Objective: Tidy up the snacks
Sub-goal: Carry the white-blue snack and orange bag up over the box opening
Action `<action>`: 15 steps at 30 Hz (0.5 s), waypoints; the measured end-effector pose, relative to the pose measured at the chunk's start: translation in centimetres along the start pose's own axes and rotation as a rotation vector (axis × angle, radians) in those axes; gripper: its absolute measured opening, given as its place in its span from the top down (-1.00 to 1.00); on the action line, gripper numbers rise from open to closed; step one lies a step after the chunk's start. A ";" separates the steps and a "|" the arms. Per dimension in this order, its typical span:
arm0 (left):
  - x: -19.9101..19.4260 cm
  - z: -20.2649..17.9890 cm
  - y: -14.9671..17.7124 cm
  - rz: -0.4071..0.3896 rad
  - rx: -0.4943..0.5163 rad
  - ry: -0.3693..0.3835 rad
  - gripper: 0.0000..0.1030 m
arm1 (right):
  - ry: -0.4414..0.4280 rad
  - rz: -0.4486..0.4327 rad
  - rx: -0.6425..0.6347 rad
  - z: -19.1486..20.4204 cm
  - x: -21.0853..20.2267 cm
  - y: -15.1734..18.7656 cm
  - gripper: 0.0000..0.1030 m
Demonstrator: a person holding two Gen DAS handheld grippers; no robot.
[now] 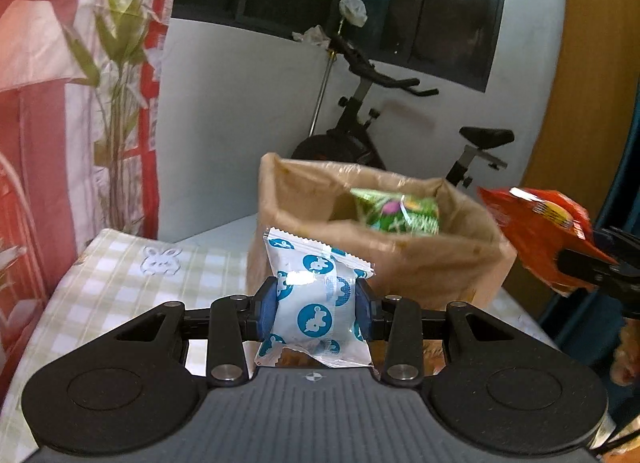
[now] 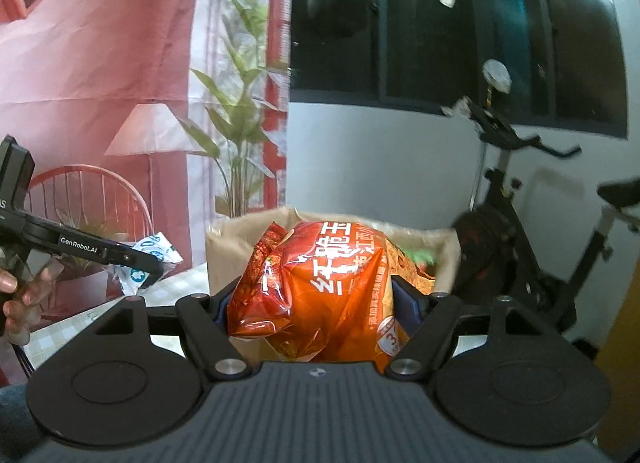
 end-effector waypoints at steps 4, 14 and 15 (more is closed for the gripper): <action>1.3 -1.1 -2.3 -0.032 0.015 0.011 0.18 | -0.013 -0.016 -0.034 -0.7 3.6 -2.2 -0.46; 8.4 -1.0 -6.7 -0.044 -0.020 -0.005 0.18 | 0.016 0.000 -0.152 -2.8 12.9 -3.3 -0.46; 9.3 -0.8 -6.8 -0.040 -0.030 -0.011 0.18 | 0.018 0.007 -0.169 -2.7 13.7 -3.0 -0.46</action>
Point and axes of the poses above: each gripper's, at about its wrist camera, not at the fingertips, and x roughly the way its jaws point, z to its left, y to its underside, the point moved 5 cm from there along x, roughly the way its jaws point, and after that the axes turned 5 degrees about -z, right-handed, at the moved point
